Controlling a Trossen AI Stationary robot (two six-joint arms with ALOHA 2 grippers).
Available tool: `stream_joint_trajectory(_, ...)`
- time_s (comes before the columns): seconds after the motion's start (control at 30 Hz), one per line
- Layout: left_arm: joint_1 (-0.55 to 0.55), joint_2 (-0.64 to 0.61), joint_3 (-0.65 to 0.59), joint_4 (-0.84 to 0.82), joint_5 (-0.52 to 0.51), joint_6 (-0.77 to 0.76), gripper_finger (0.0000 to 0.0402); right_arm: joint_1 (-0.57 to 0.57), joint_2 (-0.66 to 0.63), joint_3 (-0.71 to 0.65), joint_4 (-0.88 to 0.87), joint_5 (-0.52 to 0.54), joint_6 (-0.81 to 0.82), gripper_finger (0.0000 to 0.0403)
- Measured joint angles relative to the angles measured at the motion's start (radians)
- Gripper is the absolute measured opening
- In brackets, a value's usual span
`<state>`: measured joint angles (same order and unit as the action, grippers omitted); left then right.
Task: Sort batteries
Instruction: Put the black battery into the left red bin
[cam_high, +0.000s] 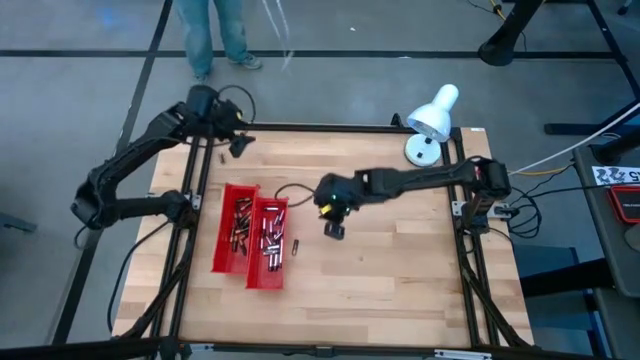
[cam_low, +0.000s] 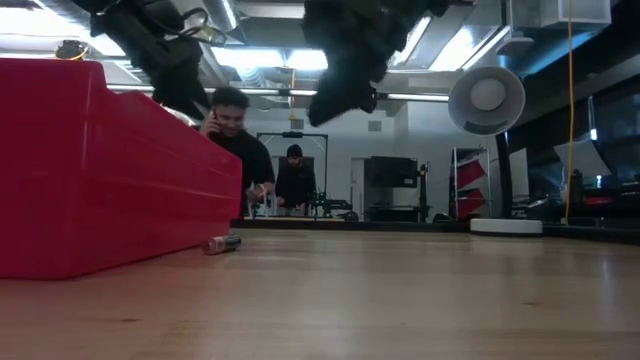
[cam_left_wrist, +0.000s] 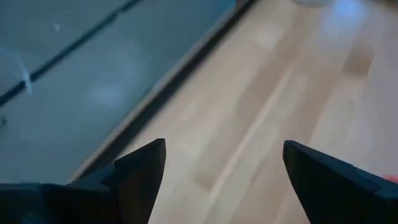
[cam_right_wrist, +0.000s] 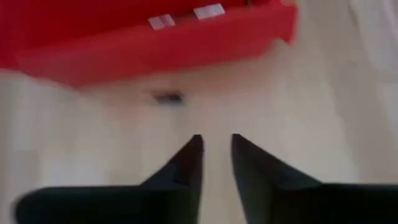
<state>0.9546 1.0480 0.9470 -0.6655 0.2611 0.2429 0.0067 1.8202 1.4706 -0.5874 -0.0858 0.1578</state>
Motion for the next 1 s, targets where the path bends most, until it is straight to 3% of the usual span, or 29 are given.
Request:
stream_joint_trajectory(0.17, 0.070, 0.000, 0.000, 0.137, 0.093, -0.098, 0.0313, 0.098, 0.006, -0.025, 0.200, 0.125, 0.231, 0.0190)
stream_joint_trajectory(0.33, 0.044, -0.001, 0.001, 0.153, 0.132, -0.127, 0.0313, 0.205, 0.064, -0.025, 0.284, 0.255, 0.285, 0.0319)
stream_joint_trajectory(0.47, 0.001, -0.002, 0.000, 0.135, 0.133, -0.103, 0.0313, 0.269, 0.125, -0.025, 0.300, 0.359, 0.310, 0.0386)
stream_joint_trajectory(0.6, -0.031, -0.002, 0.000, 0.127, 0.132, -0.087, 0.0313, 0.284, 0.192, -0.026, 0.324, 0.406, 0.306, 0.0387)
stream_joint_trajectory(0.77, -0.027, -0.002, 0.000, 0.112, 0.130, -0.089, 0.0313, 0.263, 0.256, -0.026, 0.430, 0.286, 0.206, 0.0366)
stream_joint_trajectory(1.0, -0.002, -0.001, 0.001, 0.083, 0.127, -0.089, 0.0313, 0.245, 0.304, -0.025, 0.535, 0.260, 0.044, 0.0359)
